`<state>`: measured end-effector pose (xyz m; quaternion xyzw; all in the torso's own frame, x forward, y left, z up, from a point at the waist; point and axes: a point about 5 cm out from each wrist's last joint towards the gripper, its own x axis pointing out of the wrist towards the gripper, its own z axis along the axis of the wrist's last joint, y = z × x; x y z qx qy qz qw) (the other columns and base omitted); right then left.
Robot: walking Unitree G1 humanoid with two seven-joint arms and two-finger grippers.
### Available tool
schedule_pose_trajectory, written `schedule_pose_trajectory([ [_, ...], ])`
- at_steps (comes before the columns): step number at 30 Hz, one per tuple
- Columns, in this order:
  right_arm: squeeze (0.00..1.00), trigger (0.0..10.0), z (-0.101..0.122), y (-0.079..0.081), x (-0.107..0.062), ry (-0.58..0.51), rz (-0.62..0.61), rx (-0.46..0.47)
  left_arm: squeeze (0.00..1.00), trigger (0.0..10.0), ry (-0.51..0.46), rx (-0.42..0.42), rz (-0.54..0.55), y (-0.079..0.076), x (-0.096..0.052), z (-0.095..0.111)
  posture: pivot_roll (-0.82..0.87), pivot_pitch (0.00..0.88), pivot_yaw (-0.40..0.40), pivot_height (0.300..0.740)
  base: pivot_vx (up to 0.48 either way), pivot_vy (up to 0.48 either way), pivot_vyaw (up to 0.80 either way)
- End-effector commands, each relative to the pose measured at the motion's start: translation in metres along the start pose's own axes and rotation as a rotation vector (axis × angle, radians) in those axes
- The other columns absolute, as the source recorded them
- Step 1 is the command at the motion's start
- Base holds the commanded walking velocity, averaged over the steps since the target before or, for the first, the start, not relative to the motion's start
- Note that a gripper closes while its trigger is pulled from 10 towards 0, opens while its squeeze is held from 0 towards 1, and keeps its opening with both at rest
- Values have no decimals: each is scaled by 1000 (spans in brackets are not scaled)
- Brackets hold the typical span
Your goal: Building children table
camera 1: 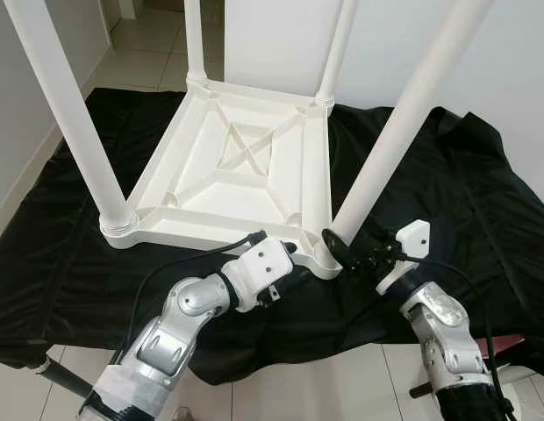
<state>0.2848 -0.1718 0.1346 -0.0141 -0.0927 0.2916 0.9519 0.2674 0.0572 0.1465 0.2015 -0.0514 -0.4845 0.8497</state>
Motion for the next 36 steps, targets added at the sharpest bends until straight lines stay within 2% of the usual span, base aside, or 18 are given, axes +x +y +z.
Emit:
schedule_pose_trajectory([
  [1,0,10000,-3,-2,-2,17,13,3,0,10000,4,10,33,0,-1,-1,28,55,-98,740,0,0,0],
  [10,0,10000,-8,-2,14,53,124,-22,0,10000,11,0,37,-3,-4,-2,42,56,-100,740,0,0,0],
  [11,0,980,-9,-2,17,52,148,-20,0,10000,10,-1,36,-3,-4,-1,43,56,-98,740,0,0,0],
  [12,0,980,-9,-2,17,52,148,-20,0,10000,10,-1,36,-3,-4,-1,43,56,-98,740,0,0,0],
  [13,0,0,-9,-2,19,52,162,-23,0,10000,9,-2,35,-2,-3,-1,43,53,-93,740,0,0,0],
  [18,0,0,-11,-3,24,61,198,-27,0,10000,5,3,29,-2,0,1,44,40,-78,740,0,0,0],
  [24,0,0,-18,-8,19,81,179,-20,0,10000,-7,21,-24,-5,1,4,32,41,-58,740,0,0,0],
  [25,0,1529,-19,-8,16,84,161,-16,0,10000,0,29,-26,-4,1,2,30,42,-60,740,0,0,0],
  [26,0,10000,-20,-9,13,83,138,-4,0,10000,-1,33,-18,-1,1,2,25,46,-62,740,0,0,0],
  [28,0,10000,-20,-9,13,83,138,-4,0,10000,-1,33,-18,-1,1,2,25,46,-62,740,0,0,0],
  [31,0,10000,-23,-11,4,79,65,12,0,10000,-9,19,4,1,5,3,10,45,-63,740,0,0,0],
  [33,0,10000,-23,-11,4,79,65,12,0,10000,-9,19,4,1,5,3,10,45,-63,740,0,0,0],
  [36,0,10000,-22,-8,-1,54,-5,2,0,10000,-8,2,9,-3,5,-1,-10,42,-57,740,0,0,0],
])
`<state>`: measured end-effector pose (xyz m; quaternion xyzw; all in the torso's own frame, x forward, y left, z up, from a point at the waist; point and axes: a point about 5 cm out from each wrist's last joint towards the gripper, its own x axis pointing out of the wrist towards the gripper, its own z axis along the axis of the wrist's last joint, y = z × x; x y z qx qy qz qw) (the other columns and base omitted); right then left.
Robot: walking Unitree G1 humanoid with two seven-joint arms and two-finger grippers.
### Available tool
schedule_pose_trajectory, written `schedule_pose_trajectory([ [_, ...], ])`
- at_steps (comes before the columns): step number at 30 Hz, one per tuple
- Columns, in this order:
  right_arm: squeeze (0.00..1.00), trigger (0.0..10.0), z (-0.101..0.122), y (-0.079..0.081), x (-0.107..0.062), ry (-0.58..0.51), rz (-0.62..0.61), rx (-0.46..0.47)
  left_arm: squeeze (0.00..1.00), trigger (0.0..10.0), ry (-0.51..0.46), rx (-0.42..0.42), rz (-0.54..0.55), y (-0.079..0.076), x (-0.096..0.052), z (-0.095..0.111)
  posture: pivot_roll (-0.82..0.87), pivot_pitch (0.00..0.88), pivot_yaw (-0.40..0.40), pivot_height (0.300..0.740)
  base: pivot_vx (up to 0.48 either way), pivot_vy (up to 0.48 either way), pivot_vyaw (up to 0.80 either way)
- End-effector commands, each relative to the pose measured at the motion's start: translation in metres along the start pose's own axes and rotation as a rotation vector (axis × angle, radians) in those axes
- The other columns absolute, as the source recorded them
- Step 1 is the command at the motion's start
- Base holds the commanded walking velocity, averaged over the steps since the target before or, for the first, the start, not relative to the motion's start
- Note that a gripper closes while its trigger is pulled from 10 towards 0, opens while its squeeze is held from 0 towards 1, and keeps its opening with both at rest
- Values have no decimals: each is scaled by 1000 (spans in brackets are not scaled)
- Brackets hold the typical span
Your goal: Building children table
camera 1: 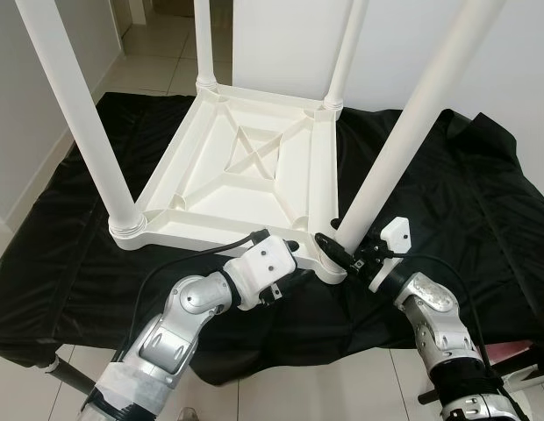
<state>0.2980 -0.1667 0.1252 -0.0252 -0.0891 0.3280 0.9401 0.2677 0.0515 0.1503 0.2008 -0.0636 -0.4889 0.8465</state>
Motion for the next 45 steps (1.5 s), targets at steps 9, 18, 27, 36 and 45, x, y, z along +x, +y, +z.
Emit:
schedule_pose_trajectory([
  [9,0,10000,-7,2,-19,-16,-306,23,0,10000,15,-28,34,3,1,-11,-29,43,-49,740,0,0,0],
  [18,0,10000,-10,16,-10,10,-590,58,0,10000,-1,-32,55,9,1,-8,-32,43,-50,740,0,0,0],
  [27,0,10000,-18,33,12,76,-773,98,0,10000,-17,-49,100,13,2,-5,-5,63,-54,740,0,0,0],
  [36,1000,10000,-8,43,22,16,-637,108,0,10000,-27,-48,121,16,1,-3,-5,69,-65,740,0,0,0],
  [45,1000,10000,1,34,18,-14,-537,63,0,10000,-32,-55,111,13,2,-5,-14,27,-83,740,0,0,0],
])
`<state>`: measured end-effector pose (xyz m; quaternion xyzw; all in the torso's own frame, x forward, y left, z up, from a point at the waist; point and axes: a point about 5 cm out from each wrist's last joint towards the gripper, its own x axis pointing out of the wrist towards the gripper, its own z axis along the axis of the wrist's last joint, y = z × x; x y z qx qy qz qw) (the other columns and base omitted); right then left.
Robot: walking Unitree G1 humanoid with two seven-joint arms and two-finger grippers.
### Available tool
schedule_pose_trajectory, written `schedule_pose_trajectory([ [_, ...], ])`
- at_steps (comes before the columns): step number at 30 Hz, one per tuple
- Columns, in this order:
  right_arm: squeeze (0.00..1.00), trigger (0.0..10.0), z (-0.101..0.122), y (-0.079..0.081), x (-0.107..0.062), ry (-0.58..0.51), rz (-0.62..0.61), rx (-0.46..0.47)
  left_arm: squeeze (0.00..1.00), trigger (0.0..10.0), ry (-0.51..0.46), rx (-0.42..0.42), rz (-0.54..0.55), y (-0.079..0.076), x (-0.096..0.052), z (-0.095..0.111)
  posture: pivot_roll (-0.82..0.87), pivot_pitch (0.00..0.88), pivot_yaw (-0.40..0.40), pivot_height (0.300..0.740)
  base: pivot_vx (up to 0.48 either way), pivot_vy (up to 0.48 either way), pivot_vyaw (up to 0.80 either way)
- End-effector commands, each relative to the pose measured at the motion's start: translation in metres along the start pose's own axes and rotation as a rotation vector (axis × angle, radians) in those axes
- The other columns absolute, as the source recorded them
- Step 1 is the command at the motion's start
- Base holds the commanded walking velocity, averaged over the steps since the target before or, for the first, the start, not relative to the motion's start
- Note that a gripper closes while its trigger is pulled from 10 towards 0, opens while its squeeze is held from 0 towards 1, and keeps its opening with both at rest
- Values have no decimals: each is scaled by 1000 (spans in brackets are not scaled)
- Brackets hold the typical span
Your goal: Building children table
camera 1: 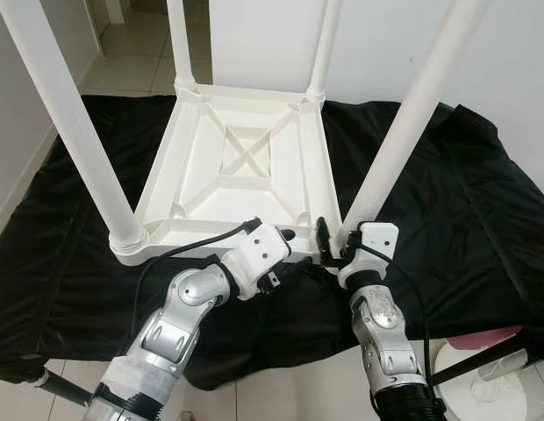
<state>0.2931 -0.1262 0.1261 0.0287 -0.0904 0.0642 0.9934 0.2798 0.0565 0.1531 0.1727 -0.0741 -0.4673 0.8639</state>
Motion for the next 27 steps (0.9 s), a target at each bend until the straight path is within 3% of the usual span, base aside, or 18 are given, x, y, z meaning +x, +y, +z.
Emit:
schedule_pose_trajectory([
  [1,1000,10000,0,-5,-4,4,34,-5,0,10000,-4,-17,50,0,0,-2,-14,21,-85,740,0,0,0],
  [6,1000,10000,0,-13,-10,10,116,-16,0,10000,-12,-31,45,-2,1,-2,-12,0,-86,740,0,0,0],
  [7,243,10000,-1,-19,-14,19,166,-14,0,10000,-21,-31,41,-3,0,-2,-9,0,-88,740,0,0,0],
  [8,243,10000,-1,-19,-14,19,166,-14,0,10000,-21,-31,41,-3,0,-2,-9,0,-88,740,0,0,0],
  [9,0,10000,-1,-22,-14,22,191,-23,0,10000,-26,-36,40,-3,-1,-2,-6,0,-87,740,0,0,0],
  [16,0,10000,2,-36,-8,54,398,-74,0,10000,-24,-40,20,-1,-11,0,12,0,-79,740,0,0,0],
  [25,0,10000,-1,-40,10,98,526,-155,0,10000,0,-41,-10,-5,-18,-2,37,0,-84,740,0,0,0],
  [26,0,8039,-2,-41,12,102,531,-157,0,10000,1,-41,-10,-5,-18,-3,37,0,-84,740,0,0,0],
  [27,0,2196,-3,-42,15,106,533,-160,0,10000,4,-40,-3,-5,-18,-3,48,0,-89,740,0,0,0],
])
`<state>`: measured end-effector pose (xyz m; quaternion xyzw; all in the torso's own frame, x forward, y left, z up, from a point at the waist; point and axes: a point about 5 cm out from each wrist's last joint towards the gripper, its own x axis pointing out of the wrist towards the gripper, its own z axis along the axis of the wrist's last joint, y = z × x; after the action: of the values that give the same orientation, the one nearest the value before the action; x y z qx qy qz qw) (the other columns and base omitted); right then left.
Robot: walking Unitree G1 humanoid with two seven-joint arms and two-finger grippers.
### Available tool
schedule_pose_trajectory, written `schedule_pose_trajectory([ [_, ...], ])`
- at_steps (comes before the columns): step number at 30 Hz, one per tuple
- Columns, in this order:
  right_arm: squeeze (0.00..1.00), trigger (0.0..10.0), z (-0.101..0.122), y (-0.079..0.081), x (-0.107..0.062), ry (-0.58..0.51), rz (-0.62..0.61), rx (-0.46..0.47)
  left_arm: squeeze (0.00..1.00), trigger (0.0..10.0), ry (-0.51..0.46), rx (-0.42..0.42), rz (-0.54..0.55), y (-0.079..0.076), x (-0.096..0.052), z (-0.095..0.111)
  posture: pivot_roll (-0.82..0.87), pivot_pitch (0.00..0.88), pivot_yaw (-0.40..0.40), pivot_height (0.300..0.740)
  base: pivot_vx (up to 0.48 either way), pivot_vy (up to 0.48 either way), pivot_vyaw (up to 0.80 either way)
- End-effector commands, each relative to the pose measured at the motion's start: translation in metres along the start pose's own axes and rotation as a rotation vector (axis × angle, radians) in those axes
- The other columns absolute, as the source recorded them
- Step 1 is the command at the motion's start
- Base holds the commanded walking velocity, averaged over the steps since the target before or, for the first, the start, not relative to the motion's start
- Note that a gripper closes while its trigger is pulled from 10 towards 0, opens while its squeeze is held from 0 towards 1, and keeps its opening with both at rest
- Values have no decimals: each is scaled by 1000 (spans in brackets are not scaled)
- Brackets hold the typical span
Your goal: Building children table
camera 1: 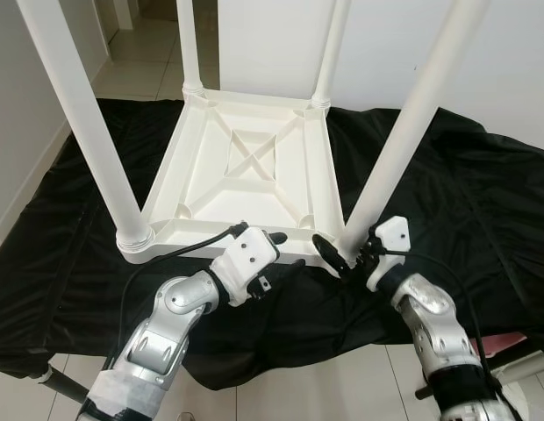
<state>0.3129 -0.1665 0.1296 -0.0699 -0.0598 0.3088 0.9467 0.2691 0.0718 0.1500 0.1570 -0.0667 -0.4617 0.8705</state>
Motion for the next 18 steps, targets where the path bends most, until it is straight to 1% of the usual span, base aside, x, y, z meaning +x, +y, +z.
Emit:
schedule_pose_trajectory([
  [1,0,2196,-5,1,1,27,20,-7,0,10000,3,-5,-19,-3,0,0,48,0,-89,740,0,0,0],
  [2,0,0,-6,-1,3,31,30,-4,0,10000,3,-7,-12,-3,0,1,59,0,-95,740,0,0,0],
  [13,0,0,-11,-3,5,36,72,0,0,10000,14,-9,-6,-3,-2,0,73,0,-97,740,0,0,0],
  [14,0,8706,-10,-3,5,32,70,1,0,10000,15,-9,-7,-3,-3,0,72,0,-96,740,0,0,0],
  [15,0,8706,-10,-3,5,27,69,1,0,10000,15,-8,-7,-3,-3,0,72,0,-96,740,0,0,0],
  [16,0,10000,-9,-3,4,23,64,2,0,10000,17,-8,-8,-2,-3,0,68,0,-93,740,0,0,0],
  [17,0,10000,-9,-3,4,23,64,2,0,10000,17,-8,-8,-2,-3,0,68,0,-93,740,0,0,0],
  [18,0,10000,-8,-5,3,5,23,7,0,10000,17,-7,-11,-2,-2,0,64,0,-91,740,0,0,0],
])
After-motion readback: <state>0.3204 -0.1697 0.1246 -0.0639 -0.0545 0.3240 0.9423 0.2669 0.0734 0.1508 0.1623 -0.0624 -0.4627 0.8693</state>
